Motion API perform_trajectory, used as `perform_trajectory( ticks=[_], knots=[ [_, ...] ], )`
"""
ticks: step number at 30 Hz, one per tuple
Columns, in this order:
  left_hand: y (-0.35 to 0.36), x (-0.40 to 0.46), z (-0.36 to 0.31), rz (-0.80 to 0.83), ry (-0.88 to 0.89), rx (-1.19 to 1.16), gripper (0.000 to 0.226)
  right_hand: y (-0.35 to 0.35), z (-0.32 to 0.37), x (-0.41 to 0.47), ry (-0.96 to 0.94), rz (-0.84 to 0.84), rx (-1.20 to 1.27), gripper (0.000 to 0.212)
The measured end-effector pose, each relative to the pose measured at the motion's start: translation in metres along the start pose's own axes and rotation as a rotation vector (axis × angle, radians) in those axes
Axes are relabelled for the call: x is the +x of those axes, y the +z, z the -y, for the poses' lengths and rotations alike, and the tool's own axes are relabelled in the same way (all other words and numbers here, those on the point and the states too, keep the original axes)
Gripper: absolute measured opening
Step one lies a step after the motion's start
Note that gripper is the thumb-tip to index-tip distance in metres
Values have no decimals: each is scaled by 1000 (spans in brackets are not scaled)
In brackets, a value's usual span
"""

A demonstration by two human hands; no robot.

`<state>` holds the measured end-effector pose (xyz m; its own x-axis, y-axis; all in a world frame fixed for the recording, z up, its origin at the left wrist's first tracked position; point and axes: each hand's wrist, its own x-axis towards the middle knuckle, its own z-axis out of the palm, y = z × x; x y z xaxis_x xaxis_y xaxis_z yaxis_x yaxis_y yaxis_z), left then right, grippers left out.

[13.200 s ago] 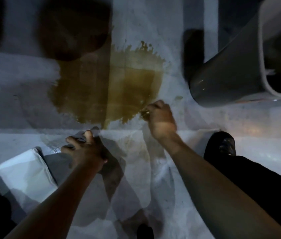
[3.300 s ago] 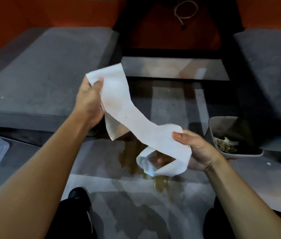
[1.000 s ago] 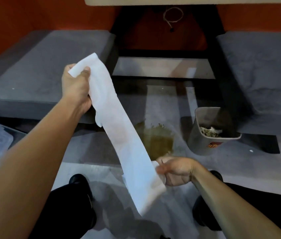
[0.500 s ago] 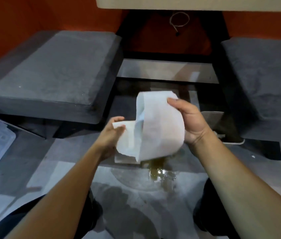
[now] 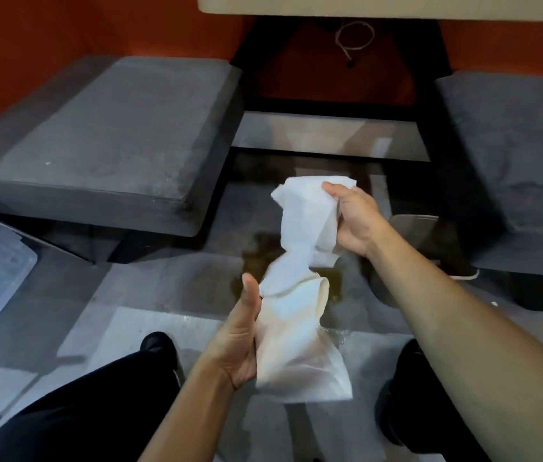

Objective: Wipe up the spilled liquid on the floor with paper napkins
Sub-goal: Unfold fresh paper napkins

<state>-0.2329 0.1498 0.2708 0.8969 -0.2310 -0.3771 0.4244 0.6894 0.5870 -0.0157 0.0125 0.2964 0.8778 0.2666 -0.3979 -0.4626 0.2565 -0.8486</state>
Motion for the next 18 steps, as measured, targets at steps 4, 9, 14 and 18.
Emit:
perform_trajectory(
  ticks=[4, 9, 14, 18],
  knots=[
    [5, -10, -13, -78, 74, 313, 89, -23, -21, 3, -83, -23, -254, 28],
    [-7, -19, -53, -147, 200, 594, 115, -36, -31, -19, -312, 102, -814, 18],
    [-3, -18, -87, 76, 231, 480, 81, -15, -41, -56, -328, 333, -716, 23],
    [7, -8, -105, 80, 261, 421, 55, 22, -51, -85, 10, 498, -107, 38]
  ],
)
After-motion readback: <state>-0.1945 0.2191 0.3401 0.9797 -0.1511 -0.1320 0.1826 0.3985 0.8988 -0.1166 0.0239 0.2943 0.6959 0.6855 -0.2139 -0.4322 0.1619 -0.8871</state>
